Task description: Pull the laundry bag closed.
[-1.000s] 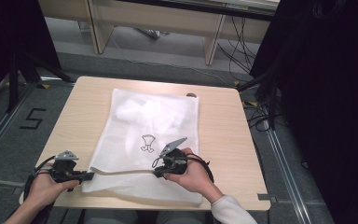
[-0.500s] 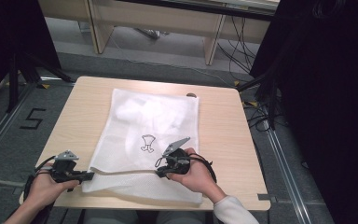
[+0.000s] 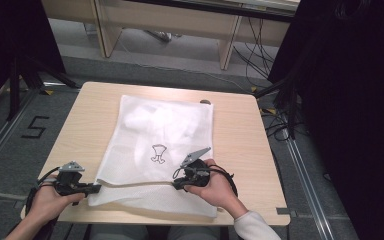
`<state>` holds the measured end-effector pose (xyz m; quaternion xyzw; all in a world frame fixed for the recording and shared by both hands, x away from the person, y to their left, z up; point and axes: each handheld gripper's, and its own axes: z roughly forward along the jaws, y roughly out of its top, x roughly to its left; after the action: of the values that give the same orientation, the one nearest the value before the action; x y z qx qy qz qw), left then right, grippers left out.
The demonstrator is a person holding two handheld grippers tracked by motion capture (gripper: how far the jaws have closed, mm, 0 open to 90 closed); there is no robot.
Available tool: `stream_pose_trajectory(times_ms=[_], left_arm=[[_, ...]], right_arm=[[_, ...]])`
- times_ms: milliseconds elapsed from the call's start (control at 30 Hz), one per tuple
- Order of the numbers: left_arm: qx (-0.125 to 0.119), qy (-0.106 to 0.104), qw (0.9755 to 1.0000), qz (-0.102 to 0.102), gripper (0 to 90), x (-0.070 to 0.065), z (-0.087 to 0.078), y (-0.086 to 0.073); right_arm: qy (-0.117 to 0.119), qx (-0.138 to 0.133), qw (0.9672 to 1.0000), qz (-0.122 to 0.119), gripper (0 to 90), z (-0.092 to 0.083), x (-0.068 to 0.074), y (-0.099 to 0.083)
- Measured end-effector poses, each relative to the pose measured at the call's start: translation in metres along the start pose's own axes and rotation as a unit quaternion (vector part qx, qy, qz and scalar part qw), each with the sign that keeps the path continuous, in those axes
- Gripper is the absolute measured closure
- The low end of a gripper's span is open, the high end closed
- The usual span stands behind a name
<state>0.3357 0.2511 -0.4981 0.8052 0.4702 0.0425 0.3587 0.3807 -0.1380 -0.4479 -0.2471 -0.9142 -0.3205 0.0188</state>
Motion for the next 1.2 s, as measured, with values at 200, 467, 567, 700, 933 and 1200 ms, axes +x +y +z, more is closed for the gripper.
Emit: stream_pose_trajectory(times_ms=[200,467,567,700,933,1200], left_arm=[[-0.001,0.002,1.0000,-0.001,85.0,-0.001,0.000,0.000],[-0.008,0.003,1.0000,0.005,85.0,-0.001,0.001,-0.001],[-0.006,0.007,0.9999,-0.004,85.0,-0.001,0.001,0.000],[-0.010,0.009,0.9999,-0.005,85.0,-0.002,0.001,0.000],[-0.017,0.008,0.9998,-0.004,85.1,-0.002,0.002,-0.001],[-0.017,0.009,0.9998,-0.006,85.0,-0.002,0.002,-0.001]], right_arm=[[-0.002,-0.002,1.0000,0.003,82.6,-0.004,-0.001,-0.003],[-0.007,-0.005,0.9999,0.007,82.6,-0.008,-0.002,-0.008],[-0.007,-0.005,0.9999,0.006,82.6,-0.008,-0.003,-0.008],[-0.010,-0.003,0.9997,0.021,82.6,-0.010,-0.001,-0.009],[-0.012,-0.011,0.9998,0.008,82.6,-0.012,-0.003,-0.011],[-0.015,-0.011,0.9996,0.021,82.6,-0.015,-0.004,-0.015]])
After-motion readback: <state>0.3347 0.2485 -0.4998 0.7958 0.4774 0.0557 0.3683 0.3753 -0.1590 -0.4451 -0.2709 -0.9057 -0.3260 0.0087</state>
